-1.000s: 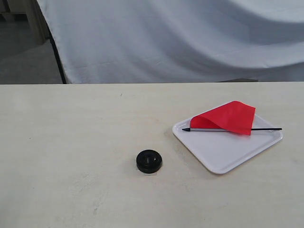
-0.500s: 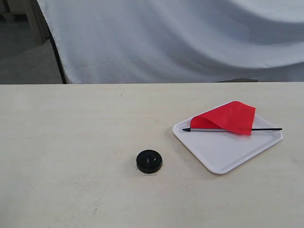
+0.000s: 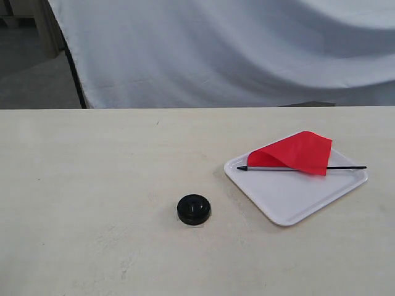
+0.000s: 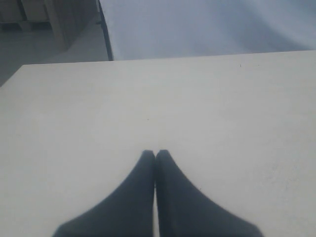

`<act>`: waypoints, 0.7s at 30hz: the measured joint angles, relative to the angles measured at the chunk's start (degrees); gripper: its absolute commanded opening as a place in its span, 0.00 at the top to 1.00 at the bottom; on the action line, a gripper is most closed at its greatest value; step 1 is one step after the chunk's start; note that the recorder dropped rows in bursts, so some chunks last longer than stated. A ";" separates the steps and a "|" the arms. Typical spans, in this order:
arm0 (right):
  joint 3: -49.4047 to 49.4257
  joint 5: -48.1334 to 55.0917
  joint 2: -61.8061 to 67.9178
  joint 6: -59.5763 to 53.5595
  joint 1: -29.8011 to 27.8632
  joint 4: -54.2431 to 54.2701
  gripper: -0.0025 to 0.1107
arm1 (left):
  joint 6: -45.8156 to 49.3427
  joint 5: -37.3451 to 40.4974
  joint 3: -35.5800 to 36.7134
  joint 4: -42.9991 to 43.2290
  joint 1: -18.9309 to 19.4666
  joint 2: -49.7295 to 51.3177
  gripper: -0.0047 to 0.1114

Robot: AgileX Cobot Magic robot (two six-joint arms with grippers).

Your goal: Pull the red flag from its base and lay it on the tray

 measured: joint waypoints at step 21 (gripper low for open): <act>0.51 14.89 0.00 0.00 0.00 0.00 0.98 | 0.00 0.00 0.00 0.00 0.00 0.00 0.96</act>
